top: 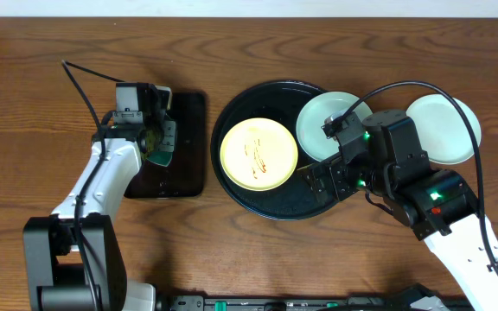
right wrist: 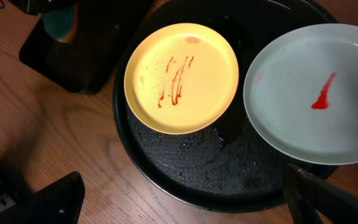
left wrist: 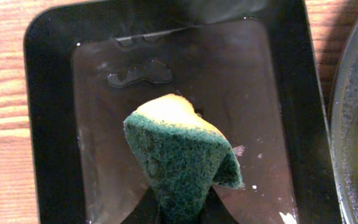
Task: Clean dirty plates on tray and stack at the side
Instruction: 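Grasp the sponge in the black tray with the left gripper, then move the sponge over the yellow plate with the left gripper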
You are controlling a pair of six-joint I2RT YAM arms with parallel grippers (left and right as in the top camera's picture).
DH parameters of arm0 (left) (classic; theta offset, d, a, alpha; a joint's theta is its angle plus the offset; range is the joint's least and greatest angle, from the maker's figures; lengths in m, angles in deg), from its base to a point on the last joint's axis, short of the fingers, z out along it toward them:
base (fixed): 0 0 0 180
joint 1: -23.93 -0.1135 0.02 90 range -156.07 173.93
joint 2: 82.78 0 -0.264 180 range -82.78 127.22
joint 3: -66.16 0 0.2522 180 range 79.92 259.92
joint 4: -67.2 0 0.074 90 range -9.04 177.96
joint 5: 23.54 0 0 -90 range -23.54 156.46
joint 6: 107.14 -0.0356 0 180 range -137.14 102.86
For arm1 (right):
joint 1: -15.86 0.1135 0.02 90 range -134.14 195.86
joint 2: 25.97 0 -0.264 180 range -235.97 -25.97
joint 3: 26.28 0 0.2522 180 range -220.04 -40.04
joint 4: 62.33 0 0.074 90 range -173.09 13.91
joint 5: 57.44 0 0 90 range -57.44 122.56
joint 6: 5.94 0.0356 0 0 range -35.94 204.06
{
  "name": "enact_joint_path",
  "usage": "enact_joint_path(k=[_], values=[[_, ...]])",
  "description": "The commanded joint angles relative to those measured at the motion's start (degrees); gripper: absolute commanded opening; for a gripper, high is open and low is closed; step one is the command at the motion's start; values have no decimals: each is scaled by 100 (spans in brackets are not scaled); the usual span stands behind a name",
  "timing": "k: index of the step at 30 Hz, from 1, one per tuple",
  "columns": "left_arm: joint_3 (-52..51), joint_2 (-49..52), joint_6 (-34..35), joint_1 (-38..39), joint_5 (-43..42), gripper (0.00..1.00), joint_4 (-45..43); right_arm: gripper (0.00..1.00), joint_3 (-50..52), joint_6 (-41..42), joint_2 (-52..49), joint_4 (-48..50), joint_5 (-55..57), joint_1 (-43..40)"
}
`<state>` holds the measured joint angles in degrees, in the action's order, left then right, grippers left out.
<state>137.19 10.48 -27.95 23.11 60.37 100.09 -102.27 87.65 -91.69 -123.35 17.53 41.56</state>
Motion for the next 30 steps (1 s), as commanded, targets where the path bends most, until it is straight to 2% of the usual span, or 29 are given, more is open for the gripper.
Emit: enact_joint_path(k=[1,9,16,21,24,26,29,30], values=[[63,179,177,-20,-39,7,76,99,-87,-44,46,11,-24,24],[59,721,367,-20,-101,7,-66,99,-87,-46,46,11,-24,24],[72,739,420,-20,-98,7,-190,99,-85,-46,46,11,-22,24],[186,181,682,-17,-98,7,-127,99,-76,7,-151,-35,63,24],[238,-542,999,-2,-101,8,-131,98,-74,529,-496,-101,273,24],[236,-1054,1235,48,-103,7,-120,89,-74,868,-807,-109,321,24],[236,-1639,1460,238,-101,7,-79,67,-74,1379,-1325,-15,319,24],[236,-1847,1615,417,-101,7,4,47,-74,1687,-1700,125,317,24]])
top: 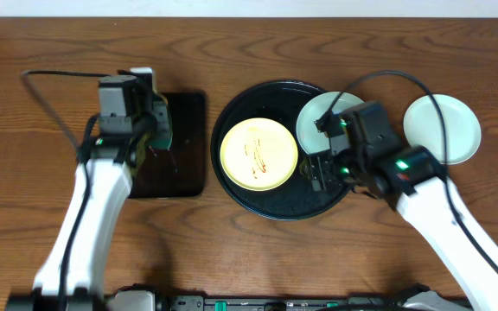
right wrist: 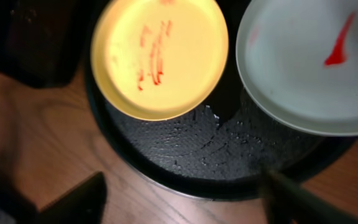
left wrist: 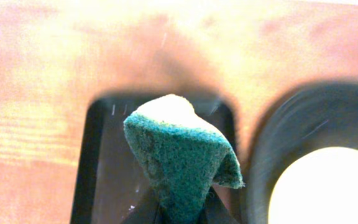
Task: Clean dirty plates on tray and stack at the side
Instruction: 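Move the sponge over the yellow plate with the left gripper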
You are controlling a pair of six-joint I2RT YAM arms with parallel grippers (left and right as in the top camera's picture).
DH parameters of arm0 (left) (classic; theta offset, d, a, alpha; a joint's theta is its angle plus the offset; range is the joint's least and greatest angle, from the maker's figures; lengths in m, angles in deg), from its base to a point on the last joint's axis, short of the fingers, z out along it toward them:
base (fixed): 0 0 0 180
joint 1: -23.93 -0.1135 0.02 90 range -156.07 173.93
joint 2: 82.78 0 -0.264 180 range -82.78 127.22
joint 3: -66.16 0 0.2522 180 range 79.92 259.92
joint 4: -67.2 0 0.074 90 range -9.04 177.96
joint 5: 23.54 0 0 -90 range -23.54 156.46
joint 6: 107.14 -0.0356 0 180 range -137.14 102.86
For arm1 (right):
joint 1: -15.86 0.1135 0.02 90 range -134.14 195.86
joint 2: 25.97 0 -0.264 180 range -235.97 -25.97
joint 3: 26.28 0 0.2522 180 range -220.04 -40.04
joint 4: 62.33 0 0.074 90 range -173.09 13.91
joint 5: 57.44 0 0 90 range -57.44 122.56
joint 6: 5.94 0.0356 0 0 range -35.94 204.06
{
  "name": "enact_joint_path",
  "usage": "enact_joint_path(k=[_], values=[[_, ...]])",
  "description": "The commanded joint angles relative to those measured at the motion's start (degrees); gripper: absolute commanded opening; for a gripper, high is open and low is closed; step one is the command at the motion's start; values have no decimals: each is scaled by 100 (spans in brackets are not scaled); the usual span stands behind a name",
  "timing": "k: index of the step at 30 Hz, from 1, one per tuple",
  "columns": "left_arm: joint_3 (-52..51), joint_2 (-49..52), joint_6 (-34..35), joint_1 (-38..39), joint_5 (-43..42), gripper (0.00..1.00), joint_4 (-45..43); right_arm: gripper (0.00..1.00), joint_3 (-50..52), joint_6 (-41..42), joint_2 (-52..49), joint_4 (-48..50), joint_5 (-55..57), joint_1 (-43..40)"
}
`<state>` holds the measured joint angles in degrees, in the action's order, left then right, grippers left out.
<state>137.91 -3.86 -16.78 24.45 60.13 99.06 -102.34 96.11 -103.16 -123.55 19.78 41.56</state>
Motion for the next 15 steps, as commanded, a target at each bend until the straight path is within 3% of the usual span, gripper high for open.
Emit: enact_joint_path(k=[1,7,15], values=[[164,-459,616,391,-76,7,164,43,-68,975,-730,219,90,24],[131,-240,1250,1163,-72,7,317,33,-68,1735,-1585,614,92,33],[131,433,1853,1967,334,7,140,32,-68,2256,-2400,1174,92,186]])
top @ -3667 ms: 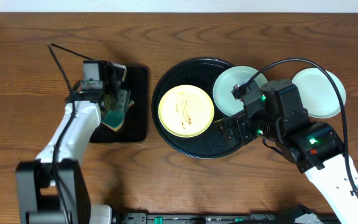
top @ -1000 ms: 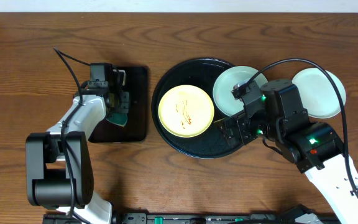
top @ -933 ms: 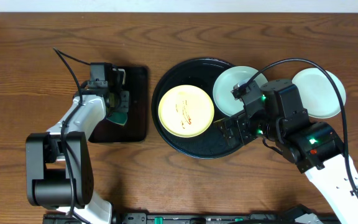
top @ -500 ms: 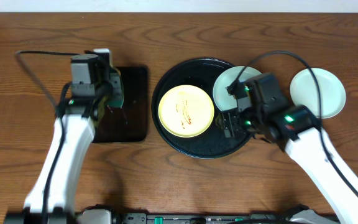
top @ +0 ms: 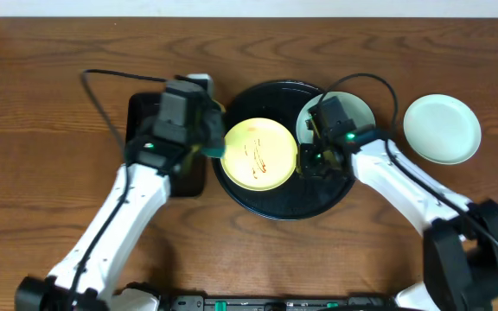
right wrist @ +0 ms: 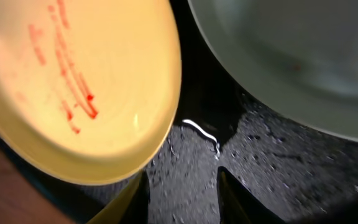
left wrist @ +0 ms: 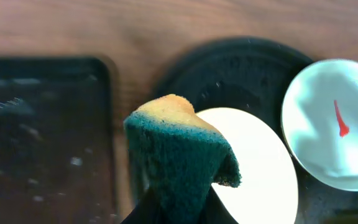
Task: Clean dirty plates on tray and stack at the side
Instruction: 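Move the sponge over the yellow plate with the left gripper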
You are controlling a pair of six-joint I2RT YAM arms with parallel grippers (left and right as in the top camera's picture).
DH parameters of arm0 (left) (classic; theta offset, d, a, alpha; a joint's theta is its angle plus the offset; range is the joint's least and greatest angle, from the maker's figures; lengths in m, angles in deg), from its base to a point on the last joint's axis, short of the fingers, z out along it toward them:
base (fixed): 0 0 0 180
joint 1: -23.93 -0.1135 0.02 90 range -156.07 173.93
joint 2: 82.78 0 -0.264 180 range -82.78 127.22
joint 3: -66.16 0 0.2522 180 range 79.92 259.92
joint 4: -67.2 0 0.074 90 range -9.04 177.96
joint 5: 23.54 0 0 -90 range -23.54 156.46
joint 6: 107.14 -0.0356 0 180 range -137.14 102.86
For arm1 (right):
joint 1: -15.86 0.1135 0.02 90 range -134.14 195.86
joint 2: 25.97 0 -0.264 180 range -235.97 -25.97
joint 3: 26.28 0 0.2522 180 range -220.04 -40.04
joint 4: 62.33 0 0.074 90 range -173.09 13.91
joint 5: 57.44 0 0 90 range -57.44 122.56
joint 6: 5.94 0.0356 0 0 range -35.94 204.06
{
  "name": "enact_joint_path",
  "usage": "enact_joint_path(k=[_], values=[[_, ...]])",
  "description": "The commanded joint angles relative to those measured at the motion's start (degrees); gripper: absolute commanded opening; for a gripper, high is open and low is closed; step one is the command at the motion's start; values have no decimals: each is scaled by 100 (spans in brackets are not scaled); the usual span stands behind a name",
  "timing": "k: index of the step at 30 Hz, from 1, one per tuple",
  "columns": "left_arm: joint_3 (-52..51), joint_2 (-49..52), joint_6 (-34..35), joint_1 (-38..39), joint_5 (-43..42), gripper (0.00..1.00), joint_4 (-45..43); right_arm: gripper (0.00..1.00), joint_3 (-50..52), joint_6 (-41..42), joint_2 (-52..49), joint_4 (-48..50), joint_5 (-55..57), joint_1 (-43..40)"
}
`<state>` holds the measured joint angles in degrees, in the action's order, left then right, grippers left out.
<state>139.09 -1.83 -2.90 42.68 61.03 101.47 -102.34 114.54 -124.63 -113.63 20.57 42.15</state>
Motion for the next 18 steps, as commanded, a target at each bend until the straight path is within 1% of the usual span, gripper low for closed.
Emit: enact_joint_path(k=[1,3,8,11,15,16,18], values=[[13,321,542,186,245,7,-149,31,-68,437,-302,251,13,144],[13,527,719,262,243,7,-264,31,-68,492,-393,459,15,175],[13,868,892,415,85,7,-575,28,-68,597,-527,909,24,205],[13,986,903,540,-42,7,-787,25,-68,750,-645,975,216,223],[13,1139,905,721,-37,7,-933,23,-68,828,-796,1003,273,232],[13,1259,962,778,-33,7,-957,17,-68,831,-826,1049,273,234],[13,1403,1165,787,-37,7,-964,11,-68,831,-837,1117,275,234]])
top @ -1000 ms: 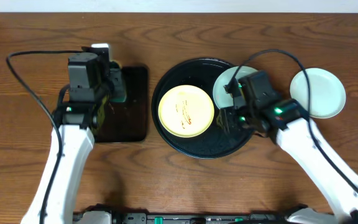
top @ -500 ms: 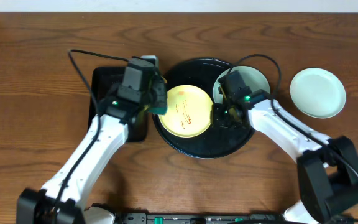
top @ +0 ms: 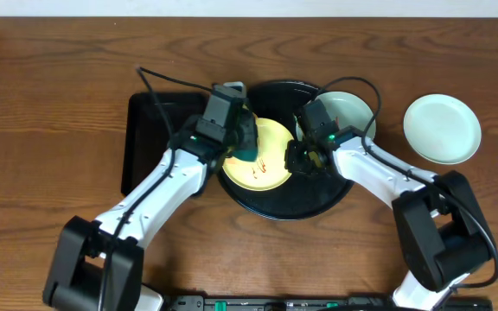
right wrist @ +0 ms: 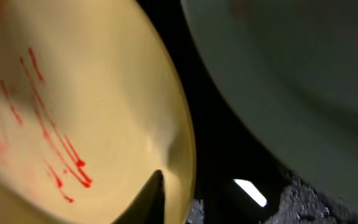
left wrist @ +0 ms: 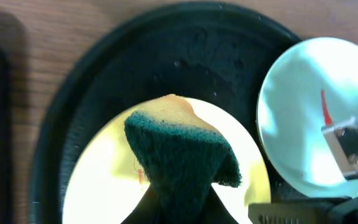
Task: Clean dirty plates on tray and stack at the side
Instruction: 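Move the sponge over the yellow plate with the left gripper, then scrub the yellow plate with the sponge while the right gripper holds it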
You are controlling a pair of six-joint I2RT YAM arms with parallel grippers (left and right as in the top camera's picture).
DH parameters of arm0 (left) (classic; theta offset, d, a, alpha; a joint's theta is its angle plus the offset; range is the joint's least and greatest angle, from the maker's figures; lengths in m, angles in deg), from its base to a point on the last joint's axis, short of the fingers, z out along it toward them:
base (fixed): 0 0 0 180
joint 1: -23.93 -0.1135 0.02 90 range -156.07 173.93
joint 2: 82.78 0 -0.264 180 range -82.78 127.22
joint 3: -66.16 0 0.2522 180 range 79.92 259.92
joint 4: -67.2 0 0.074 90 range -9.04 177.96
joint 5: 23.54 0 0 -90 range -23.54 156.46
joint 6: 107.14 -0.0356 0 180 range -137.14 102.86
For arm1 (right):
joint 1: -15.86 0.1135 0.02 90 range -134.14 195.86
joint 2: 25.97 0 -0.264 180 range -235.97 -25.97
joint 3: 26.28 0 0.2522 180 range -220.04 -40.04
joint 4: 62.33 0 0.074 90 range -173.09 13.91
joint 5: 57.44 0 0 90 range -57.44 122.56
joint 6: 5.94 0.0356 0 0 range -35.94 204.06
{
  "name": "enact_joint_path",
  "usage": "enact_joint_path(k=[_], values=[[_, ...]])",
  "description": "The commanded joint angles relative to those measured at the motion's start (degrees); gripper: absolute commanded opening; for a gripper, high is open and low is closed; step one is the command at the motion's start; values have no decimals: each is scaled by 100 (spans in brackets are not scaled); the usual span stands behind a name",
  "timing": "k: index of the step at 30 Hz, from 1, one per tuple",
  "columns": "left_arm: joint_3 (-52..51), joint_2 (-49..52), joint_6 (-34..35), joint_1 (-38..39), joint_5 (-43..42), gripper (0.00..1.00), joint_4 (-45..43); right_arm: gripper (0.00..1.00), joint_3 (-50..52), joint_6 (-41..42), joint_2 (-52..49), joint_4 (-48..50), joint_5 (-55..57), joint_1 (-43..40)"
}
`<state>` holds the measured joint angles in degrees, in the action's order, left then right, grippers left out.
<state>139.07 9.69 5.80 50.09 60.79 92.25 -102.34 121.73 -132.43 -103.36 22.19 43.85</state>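
A yellow plate (top: 266, 164) smeared with red streaks (right wrist: 61, 155) lies in the round black tray (top: 284, 206). My left gripper (top: 242, 142) is shut on a green-and-yellow sponge (left wrist: 179, 149) and holds it over the plate's upper left part. My right gripper (right wrist: 182, 186) pinches the plate's right rim. One finger (right wrist: 153, 194) lies on the plate's inner face and the other is lost in the dark below. A pale green plate (left wrist: 309, 106) with a red streak leans on the tray's right side.
Another pale green plate (top: 442, 128) lies on the table to the right of the tray. A black rectangular tray (top: 150, 147) sits on the left. The two arms meet over the round tray, their grippers close together.
My left gripper carried the sponge from the tray's left edge to over the yellow plate. The right gripper's jaws narrowed from straddling the plate's right rim to closing on it.
At first the left gripper held the sponge in the rectangular tray, and the right gripper hung wide open above the round tray. The sponge then rose and came right, while the right jaws came down narrower at each moment. Now both are at the yellow plate.
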Motion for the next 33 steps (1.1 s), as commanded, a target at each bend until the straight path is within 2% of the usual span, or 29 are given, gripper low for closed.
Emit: enact_joint_path(k=[1,3,26,33], values=[[15,323,380,46,-13,7,-48,8,-68,109,-57,129,114,63],[15,474,581,46,-17,7,-70,1,-68,109,-57,186,114,63],[15,1432,614,243,-116,8,-247,1,-68,367,-57,398,417,404],[17,1631,597,243,411,7,-260,1,-68,367,-57,385,417,404]])
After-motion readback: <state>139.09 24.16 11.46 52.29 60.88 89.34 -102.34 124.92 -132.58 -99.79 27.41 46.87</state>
